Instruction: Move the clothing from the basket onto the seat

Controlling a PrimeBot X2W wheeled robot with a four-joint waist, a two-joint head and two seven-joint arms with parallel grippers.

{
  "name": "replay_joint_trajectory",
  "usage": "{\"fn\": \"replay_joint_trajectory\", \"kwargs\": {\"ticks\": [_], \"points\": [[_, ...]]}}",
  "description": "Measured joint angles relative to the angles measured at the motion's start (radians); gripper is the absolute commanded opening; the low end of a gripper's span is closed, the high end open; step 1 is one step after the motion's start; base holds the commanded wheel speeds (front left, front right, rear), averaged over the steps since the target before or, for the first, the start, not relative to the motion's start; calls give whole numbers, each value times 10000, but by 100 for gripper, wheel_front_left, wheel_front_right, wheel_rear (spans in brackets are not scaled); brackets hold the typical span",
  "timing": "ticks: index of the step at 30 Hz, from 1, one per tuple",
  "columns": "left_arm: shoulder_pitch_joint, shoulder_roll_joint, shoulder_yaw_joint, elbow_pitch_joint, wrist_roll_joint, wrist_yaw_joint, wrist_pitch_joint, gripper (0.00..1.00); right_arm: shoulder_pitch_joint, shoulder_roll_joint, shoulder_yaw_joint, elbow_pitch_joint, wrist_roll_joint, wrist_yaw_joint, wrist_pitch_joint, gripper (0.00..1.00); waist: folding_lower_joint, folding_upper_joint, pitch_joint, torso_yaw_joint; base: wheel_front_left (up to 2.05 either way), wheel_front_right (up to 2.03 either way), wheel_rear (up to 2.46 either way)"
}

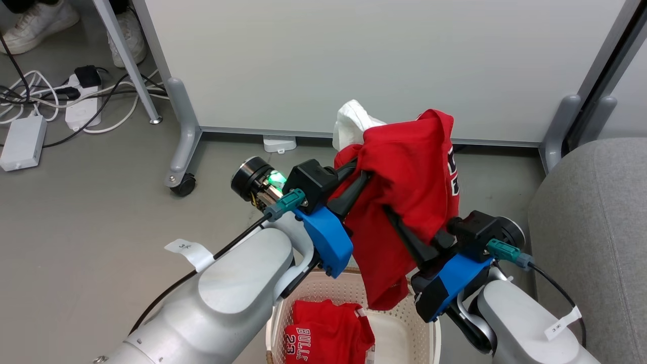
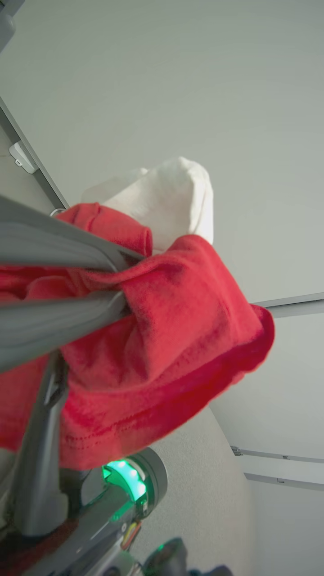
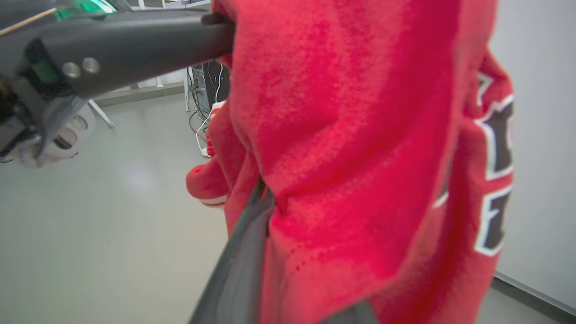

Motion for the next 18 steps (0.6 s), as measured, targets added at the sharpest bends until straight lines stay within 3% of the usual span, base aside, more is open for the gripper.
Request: {"fn": "replay_joint_trajectory", "kwargs": {"ticks": [18], "points": [[-67, -4, -56, 259, -77, -8, -102, 0, 12, -38, 12, -73, 61, 0, 0, 0, -1, 0, -51, -111, 0, 0, 0]]}}
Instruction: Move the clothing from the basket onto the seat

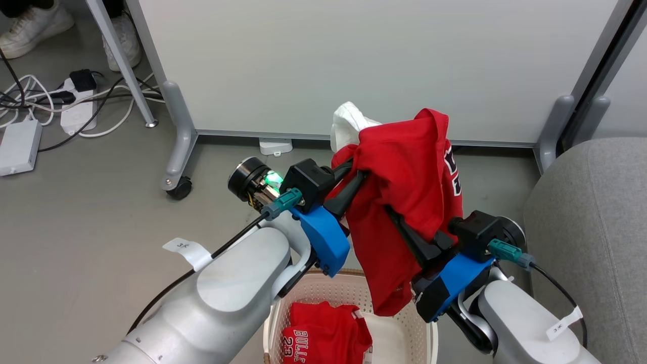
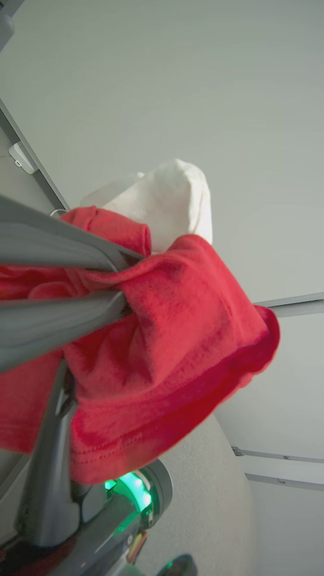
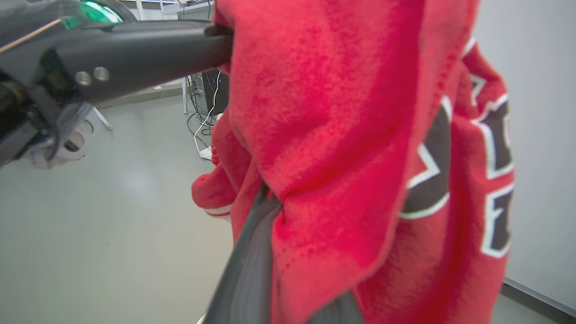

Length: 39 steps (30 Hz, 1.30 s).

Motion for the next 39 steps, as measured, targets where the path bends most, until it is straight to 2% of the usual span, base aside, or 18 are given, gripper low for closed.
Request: {"fn": "replay_joint_trajectory", "kwargs": {"ticks": [6, 7, 8, 28, 39], "points": [[0, 2, -27, 48, -15, -8, -21, 0, 19, -2, -36, -56, -15, 0, 0, 0, 0, 0, 4, -21, 0, 0, 0], [0, 0, -23, 63, -21, 8, -31, 40, 19, -6, -40, -67, -15, 0, 0, 0, 0, 0, 4, -24, 0, 0, 0], [0, -2, -25, 104, -27, 21, -25, 100, 19, -8, -46, -81, -15, 0, 0, 0, 0, 0, 3, -29, 0, 0, 0], [-43, -8, -25, 165, -100, 207, -84, 100, 102, 2, -324, -234, -88, 0, 2, 0, 0, 0, 105, -149, 0, 0, 0], [-19, 61, -23, -77, -90, 368, -134, 100, 273, -58, -986, -577, -157, 0, 2, 0, 0, 0, 308, -876, 0, 0, 0]]}}
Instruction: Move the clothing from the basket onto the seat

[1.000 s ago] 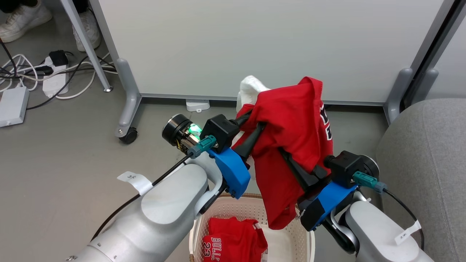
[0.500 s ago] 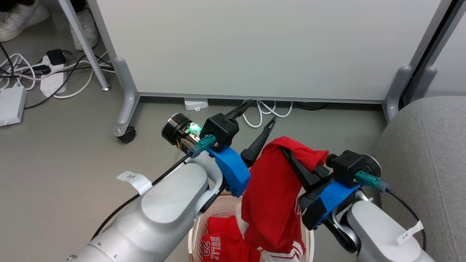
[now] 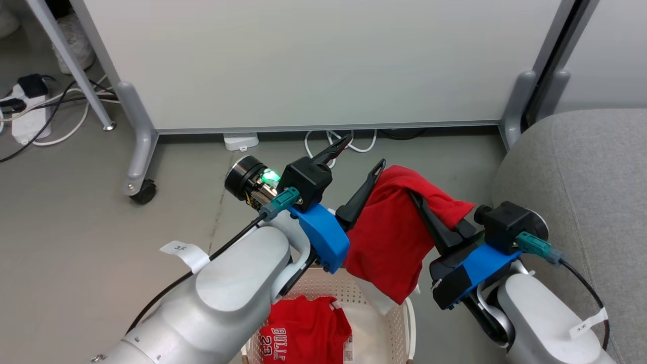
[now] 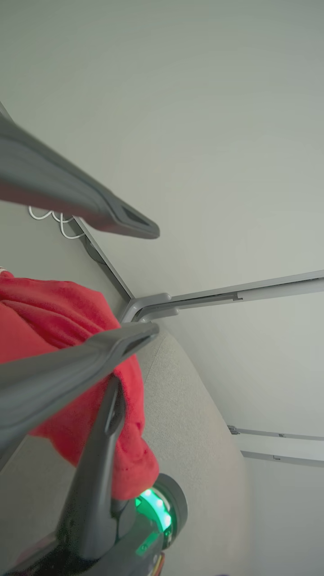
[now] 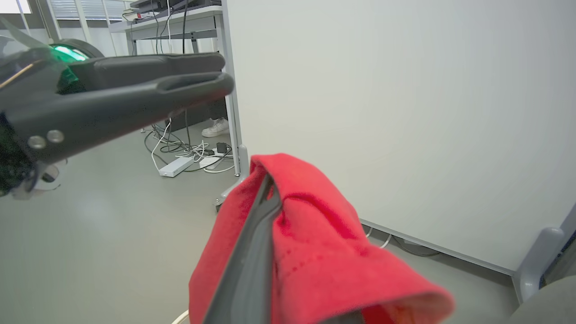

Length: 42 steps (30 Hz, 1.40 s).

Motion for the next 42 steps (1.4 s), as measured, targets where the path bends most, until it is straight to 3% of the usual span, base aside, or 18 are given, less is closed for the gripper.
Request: {"fn": "replay_joint_trajectory", "kwargs": {"ticks": [13, 31, 42], "points": [[93, 46, 52, -405, 176, 249, -46, 100, 386, -105, -1611, -1085, -510, 0, 0, 0, 0, 0, 534, -1400, 0, 0, 0], [-22, -38, -192, -460, 353, 151, -71, 100, 1064, -100, -2963, -2042, -924, 0, 0, 0, 0, 0, 1126, -3789, 0, 0, 0], [-96, -136, -251, -359, 435, 59, -73, 100, 1278, 48, -3271, -2255, -999, 0, 0, 0, 0, 0, 1345, -4119, 0, 0, 0]]}}
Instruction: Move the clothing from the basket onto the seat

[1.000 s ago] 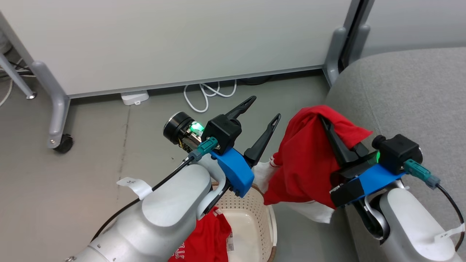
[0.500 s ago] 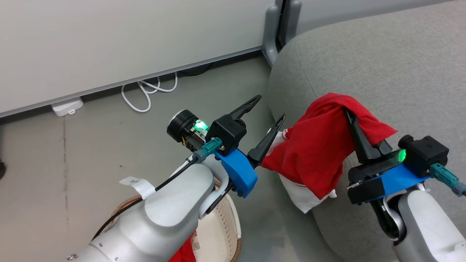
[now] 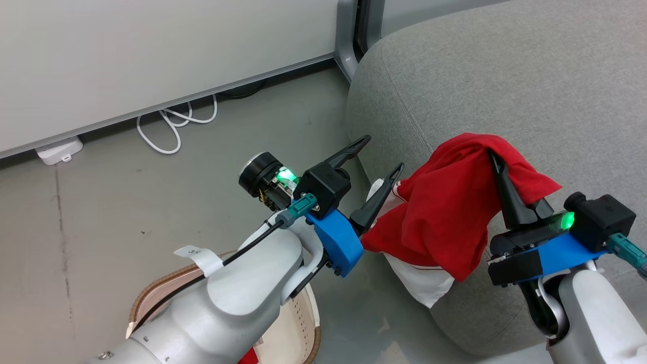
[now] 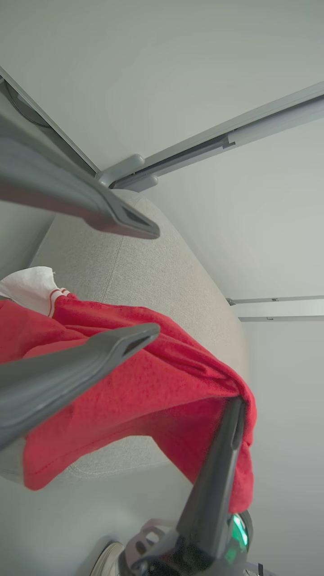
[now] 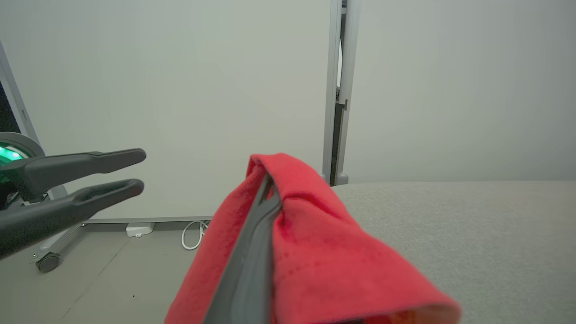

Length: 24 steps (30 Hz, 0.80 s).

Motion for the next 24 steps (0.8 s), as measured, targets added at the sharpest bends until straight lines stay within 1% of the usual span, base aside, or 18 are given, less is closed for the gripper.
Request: {"fn": "replay_joint_trajectory", "kwargs": {"ticks": [7, 13, 20, 24], "points": [[-71, 10, 17, -88, 117, 77, -2, 100, -148, 90, -151, -274, -36, 0, 2, 0, 0, 0, 169, 142, 0, 0, 0], [-449, 67, 92, -320, 393, 194, -2, 100, -1207, 10, -581, -637, -90, 0, 2, 0, 0, 0, 771, 264, 0, 0, 0], [-1163, 272, 184, -566, 794, 205, -4, 100, -3422, -721, -1507, -1206, -221, 0, 0, 0, 1, 0, 1987, 374, 0, 0, 0], [-1620, 474, 174, -665, 1030, 203, 17, 100, -4934, -1212, -2493, -1555, -182, 0, 0, 0, 1, 0, 2831, 399, 0, 0, 0]]}}
